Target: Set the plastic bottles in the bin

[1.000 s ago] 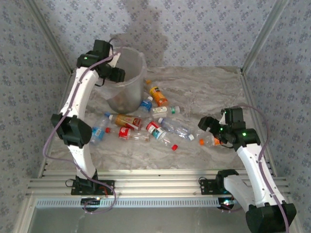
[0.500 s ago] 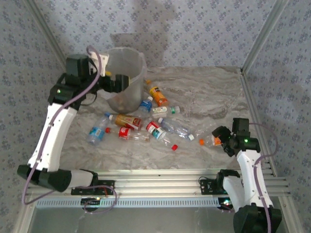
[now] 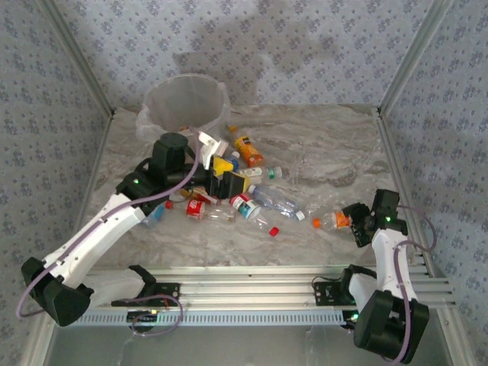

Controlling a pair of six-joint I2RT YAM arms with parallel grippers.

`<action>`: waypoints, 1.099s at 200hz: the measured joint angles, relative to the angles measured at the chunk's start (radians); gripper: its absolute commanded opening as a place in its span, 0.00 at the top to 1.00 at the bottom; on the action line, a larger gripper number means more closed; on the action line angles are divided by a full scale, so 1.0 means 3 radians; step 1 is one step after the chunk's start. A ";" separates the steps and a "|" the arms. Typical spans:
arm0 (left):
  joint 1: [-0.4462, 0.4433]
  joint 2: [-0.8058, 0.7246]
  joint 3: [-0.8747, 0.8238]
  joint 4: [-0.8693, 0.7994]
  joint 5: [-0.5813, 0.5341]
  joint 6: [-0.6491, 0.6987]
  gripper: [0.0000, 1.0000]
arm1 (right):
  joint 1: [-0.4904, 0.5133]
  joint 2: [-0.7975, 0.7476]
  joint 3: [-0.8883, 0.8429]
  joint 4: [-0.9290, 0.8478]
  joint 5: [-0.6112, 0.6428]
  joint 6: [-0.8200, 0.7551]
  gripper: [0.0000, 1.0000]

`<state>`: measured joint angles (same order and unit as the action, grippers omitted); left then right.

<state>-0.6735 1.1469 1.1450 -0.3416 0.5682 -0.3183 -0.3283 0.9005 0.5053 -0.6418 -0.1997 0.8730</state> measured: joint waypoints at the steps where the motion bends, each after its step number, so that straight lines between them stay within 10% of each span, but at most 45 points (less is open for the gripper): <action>1: -0.0011 0.0000 -0.0019 0.0018 0.0000 -0.0014 0.00 | -0.0003 0.0011 -0.0003 0.0015 -0.0001 0.0001 0.22; 112: -0.0610 0.0595 -0.0139 0.0401 -0.0064 -0.0206 0.00 | -0.0108 0.0828 -0.0121 0.0998 -0.0048 0.0010 0.23; 220: -0.0773 0.0862 -0.0065 0.0594 -0.0020 -0.0257 0.00 | -0.0102 0.0520 0.0027 0.1049 -0.0048 -0.0122 0.46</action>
<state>-0.9054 1.4055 1.1255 -0.1635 0.5621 -0.3954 -0.3588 1.0565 0.5133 -0.3271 -0.2142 0.8364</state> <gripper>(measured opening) 0.995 0.568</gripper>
